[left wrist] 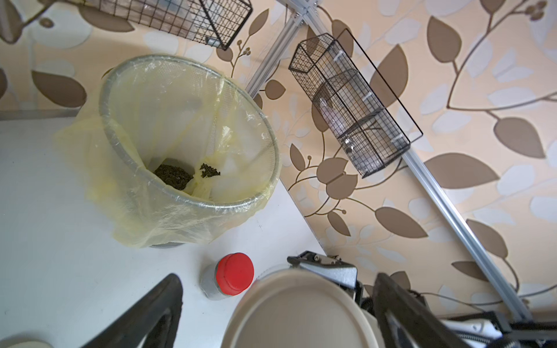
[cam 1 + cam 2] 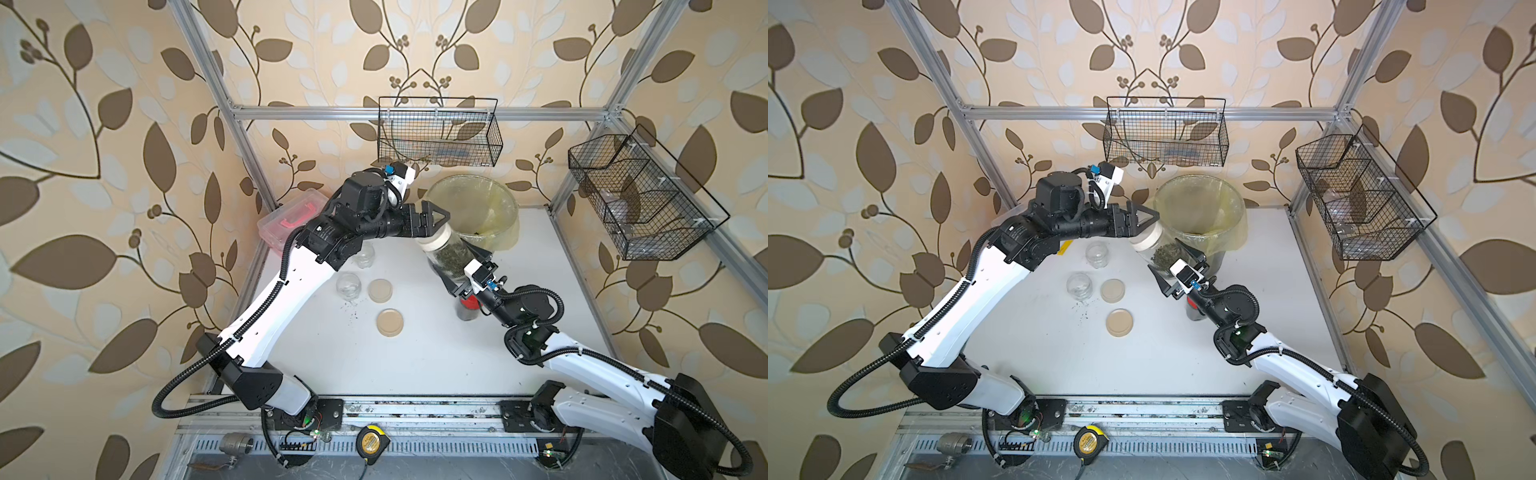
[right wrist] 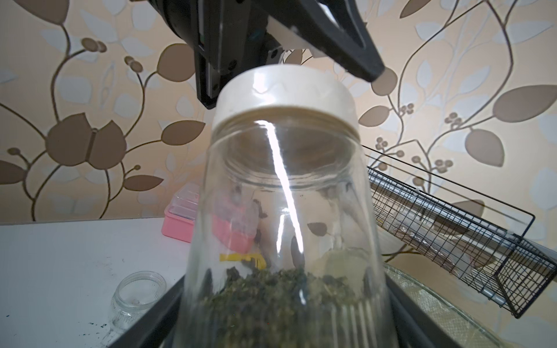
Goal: Empty moldy tea leaves from jars
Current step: Unscrew the lid from the jar.
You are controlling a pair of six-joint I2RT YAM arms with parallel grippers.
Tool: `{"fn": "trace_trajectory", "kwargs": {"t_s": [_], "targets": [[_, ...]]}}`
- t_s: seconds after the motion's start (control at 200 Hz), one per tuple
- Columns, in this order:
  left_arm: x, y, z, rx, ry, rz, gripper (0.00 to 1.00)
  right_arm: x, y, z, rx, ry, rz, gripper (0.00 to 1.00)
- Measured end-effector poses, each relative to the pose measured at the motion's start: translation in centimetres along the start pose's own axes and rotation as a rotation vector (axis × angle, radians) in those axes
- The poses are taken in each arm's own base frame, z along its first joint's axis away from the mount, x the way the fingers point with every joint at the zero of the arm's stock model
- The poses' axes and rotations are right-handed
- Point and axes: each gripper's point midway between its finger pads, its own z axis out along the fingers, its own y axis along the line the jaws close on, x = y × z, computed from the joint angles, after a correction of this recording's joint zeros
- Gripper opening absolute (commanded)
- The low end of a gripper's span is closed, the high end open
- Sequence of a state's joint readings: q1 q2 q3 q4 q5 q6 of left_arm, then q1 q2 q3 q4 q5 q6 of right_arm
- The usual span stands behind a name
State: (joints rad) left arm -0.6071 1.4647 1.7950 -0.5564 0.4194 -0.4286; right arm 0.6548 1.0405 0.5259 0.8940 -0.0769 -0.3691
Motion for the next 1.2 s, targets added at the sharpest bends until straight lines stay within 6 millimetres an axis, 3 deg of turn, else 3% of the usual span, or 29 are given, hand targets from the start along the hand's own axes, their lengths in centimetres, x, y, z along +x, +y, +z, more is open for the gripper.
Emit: {"fn": "trace_trajectory", "kwargs": {"t_s": [0.16, 0.265, 0.37, 0.52, 0.69, 1.04, 1.2], "targets": [[0.1, -2.7, -3.2, 0.072, -0.021, 0.33, 0.99, -0.2, -1.2, -1.2, 0.015, -0.014, 0.023, 0.34], [1.1, -4.7, -5.5, 0.141, -0.022, 0.557, 0.99, -0.5, -2.0, -2.2, 0.022, -0.031, 0.03, 0.34], [2.3, -5.7, -6.4, 0.208, -0.005, 0.688, 0.99, -1.3, -1.9, -2.8, -0.006, -0.054, 0.026, 0.34], [4.2, -5.7, -5.1, 0.296, 0.075, 0.74, 0.99, -2.9, -0.9, -3.4, -0.077, -0.106, 0.019, 0.34], [5.8, -4.2, -2.9, 0.326, 0.163, 0.717, 0.99, -3.1, 0.2, -3.6, -0.138, -0.116, 0.029, 0.34], [5.6, -4.8, -2.3, 0.38, 0.171, 0.707, 0.98, -2.5, 1.3, -3.5, -0.202, -0.106, 0.05, 0.34], [6.0, -4.5, -1.5, 0.395, 0.194, 0.672, 0.88, -1.8, 1.7, -3.4, -0.22, -0.082, 0.063, 0.34]]}}
